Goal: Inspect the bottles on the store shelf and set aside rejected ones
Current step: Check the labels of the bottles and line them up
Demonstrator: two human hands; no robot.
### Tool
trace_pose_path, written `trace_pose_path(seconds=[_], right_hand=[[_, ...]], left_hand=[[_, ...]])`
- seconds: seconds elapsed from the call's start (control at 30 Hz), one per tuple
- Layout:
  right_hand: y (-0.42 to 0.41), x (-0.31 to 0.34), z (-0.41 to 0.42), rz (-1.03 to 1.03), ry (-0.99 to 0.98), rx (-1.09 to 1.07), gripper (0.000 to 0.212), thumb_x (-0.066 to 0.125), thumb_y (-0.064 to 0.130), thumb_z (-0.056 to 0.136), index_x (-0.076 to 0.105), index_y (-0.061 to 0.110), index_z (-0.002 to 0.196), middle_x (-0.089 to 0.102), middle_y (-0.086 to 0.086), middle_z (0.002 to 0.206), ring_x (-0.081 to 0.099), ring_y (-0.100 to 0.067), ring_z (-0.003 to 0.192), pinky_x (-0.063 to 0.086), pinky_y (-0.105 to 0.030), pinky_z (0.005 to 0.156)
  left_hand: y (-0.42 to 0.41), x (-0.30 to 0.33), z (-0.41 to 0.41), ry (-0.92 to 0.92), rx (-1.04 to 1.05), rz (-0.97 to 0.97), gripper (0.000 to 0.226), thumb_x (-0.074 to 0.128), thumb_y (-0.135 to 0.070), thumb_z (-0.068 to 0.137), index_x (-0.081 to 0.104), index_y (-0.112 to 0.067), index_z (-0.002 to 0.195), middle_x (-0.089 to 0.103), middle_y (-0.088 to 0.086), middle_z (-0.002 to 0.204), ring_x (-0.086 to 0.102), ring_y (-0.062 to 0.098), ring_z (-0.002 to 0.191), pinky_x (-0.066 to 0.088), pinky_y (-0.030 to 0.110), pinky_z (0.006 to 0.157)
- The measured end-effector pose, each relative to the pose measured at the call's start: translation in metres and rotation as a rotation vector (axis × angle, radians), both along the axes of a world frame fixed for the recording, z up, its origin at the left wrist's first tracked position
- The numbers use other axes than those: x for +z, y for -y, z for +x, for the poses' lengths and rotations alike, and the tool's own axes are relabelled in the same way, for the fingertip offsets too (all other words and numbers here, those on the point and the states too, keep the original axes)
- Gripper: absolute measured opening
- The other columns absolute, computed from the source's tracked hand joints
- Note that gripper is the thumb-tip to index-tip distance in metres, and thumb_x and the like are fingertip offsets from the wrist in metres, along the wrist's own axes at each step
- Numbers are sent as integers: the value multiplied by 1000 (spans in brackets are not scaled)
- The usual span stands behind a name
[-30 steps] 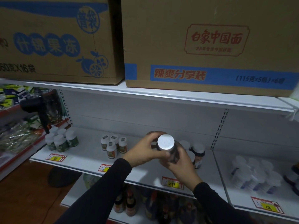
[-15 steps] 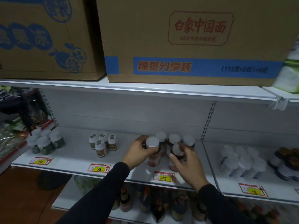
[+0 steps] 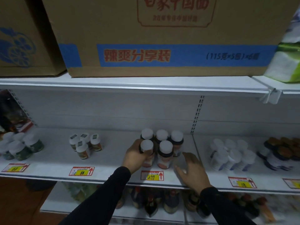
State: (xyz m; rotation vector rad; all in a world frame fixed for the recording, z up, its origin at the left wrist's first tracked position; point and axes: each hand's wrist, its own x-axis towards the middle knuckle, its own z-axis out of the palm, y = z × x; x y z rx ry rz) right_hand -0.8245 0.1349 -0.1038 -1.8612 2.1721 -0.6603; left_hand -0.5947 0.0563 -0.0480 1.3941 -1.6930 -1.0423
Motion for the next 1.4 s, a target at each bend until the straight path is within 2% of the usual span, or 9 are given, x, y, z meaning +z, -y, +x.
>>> trace_pose_path(seconds=[0.13,0.3,0.43,0.63,0.83,0.93,1.1,1.23,1.4], right_hand=[[5,-10,3,70,-89,7,74,55,55,89,42,9,145,42,-15,150,37,-30,139,30,-34,112],[10,-38,5,93,-142,-70,79,35,66,86,59,5,130,56,-24,135,55,-43,122,43,-53,101],[10,-45,6,166,-166,-77,86,11,67,93,66,7,121,61,-24,127,60,-43,114,48,-55,94],[11,-46,5,227,-198,-70,86,9,65,94,67,8,120,62,-23,127,61,-42,114,48,-54,94],[14,-49,5,208,-195,-82,90,5,69,92,64,10,126,58,-22,133,56,-41,122,43,-53,101],[15,-49,4,211,-196,-76,94,2,71,90,60,11,131,54,-21,139,51,-40,127,39,-52,105],[14,-44,3,231,-193,-21,111,-16,80,76,38,15,149,30,-18,156,26,-36,145,18,-47,118],[9,-30,1,271,-116,4,104,-2,75,71,27,19,153,18,-12,161,13,-28,149,9,-38,120],[-1,-3,2,197,119,11,58,45,45,98,40,14,146,41,-7,150,39,-21,137,30,-25,108]], left_hand=[[1,-1,-3,16,12,11,34,72,-28,85,52,-32,112,60,-19,96,59,4,89,41,10,66],[1,-1,-3,54,-9,6,36,69,-30,88,52,-27,120,60,-15,100,58,10,93,45,17,72],[1,2,0,85,-58,7,41,66,-31,91,50,-25,128,59,-12,109,58,16,103,49,32,90],[-2,11,1,117,-89,6,40,62,-30,94,49,-25,131,61,-7,116,58,16,107,48,33,93],[-7,27,-7,233,-27,-197,42,69,-22,88,55,-13,127,58,-14,105,56,8,98,37,2,80],[-5,32,-19,364,-88,-308,55,67,-31,88,50,-14,138,52,4,138,46,22,127,33,20,100],[-4,34,-50,599,-283,-370,59,61,-42,90,47,-13,140,53,9,137,46,28,126,36,33,103],[-4,31,-60,741,-340,-357,43,55,-38,94,53,-11,127,58,10,126,52,29,115,40,35,95],[-7,38,-60,660,-313,-321,40,56,-31,94,56,-8,128,60,13,126,54,29,114,41,35,96]])
